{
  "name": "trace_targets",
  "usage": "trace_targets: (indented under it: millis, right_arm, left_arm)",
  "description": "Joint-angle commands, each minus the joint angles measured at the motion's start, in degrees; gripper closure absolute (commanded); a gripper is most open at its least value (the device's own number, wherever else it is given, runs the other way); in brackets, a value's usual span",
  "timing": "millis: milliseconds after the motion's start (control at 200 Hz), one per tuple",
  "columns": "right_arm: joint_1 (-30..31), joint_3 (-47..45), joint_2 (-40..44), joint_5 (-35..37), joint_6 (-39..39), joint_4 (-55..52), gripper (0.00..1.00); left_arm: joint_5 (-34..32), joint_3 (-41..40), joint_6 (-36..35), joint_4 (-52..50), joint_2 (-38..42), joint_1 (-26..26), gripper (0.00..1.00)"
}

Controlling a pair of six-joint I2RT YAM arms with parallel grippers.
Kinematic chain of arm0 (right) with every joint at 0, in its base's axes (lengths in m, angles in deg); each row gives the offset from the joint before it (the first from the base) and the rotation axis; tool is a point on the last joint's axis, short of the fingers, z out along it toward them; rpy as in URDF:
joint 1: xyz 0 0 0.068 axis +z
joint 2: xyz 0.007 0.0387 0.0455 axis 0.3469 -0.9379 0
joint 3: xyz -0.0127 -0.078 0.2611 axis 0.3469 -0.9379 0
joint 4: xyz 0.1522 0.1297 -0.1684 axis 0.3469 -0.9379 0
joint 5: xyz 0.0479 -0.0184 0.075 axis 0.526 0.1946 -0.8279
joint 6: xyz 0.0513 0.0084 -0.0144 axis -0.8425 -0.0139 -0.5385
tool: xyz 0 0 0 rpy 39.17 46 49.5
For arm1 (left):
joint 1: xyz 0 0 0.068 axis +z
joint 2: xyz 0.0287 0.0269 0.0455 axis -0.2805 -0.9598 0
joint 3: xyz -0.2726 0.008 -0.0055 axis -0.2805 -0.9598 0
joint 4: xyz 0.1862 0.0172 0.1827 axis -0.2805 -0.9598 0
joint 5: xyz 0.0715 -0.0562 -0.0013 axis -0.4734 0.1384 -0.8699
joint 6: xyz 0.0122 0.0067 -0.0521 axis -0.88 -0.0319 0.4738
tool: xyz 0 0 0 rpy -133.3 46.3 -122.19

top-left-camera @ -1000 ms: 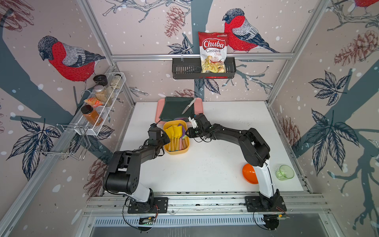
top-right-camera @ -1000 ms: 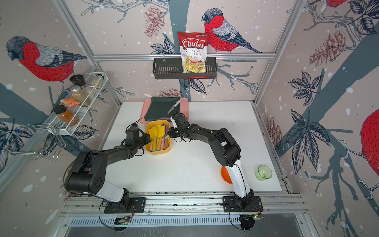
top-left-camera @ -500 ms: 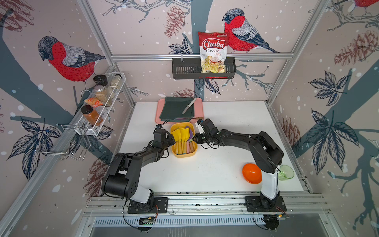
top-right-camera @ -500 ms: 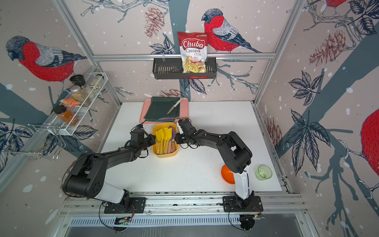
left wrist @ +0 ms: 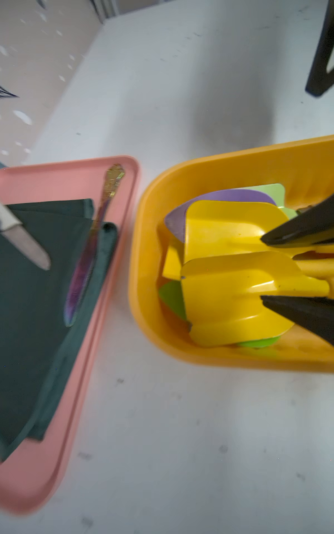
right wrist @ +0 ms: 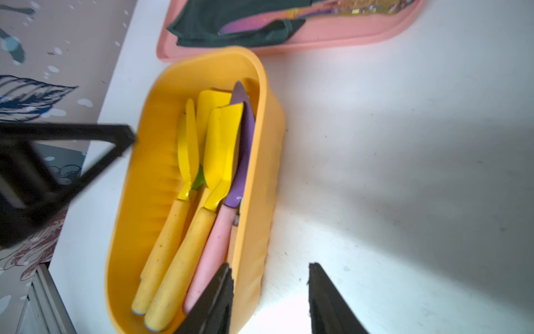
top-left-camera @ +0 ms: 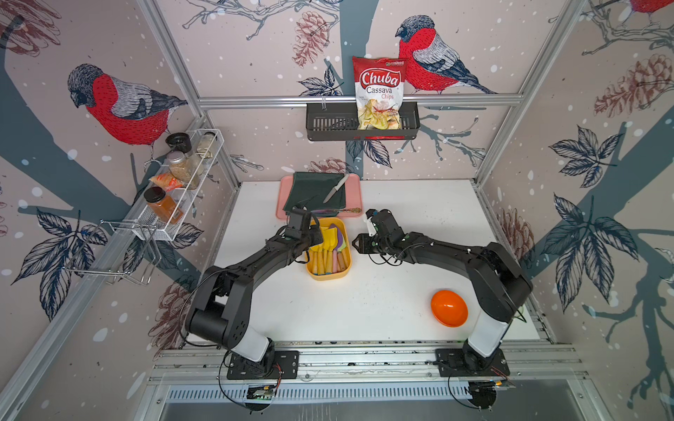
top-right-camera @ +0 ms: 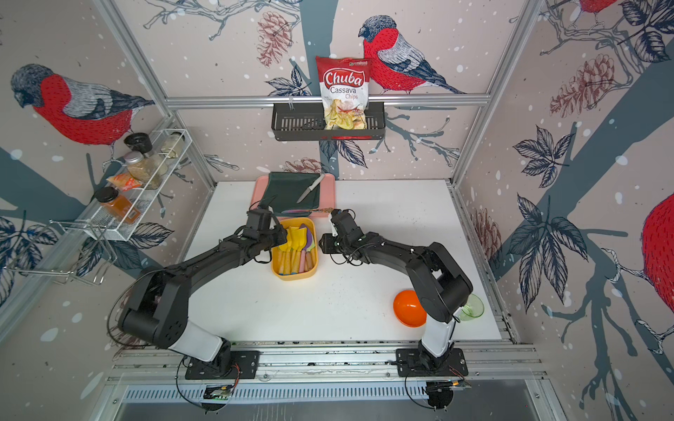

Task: Take the shovel out of the storage box
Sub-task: Move the storage box to the center of the board, then pick up the shovel from the storage box.

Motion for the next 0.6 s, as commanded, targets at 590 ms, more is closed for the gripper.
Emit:
trace_targets:
  millis: [590]
  right_arm:
    - [-1.67,-6.69,7.37,0.40,-0.06,5.47,0.54]
  left_arm:
    - [-6.93,12.60,0.27,-25.36,-10.47,-5.12,0.65]
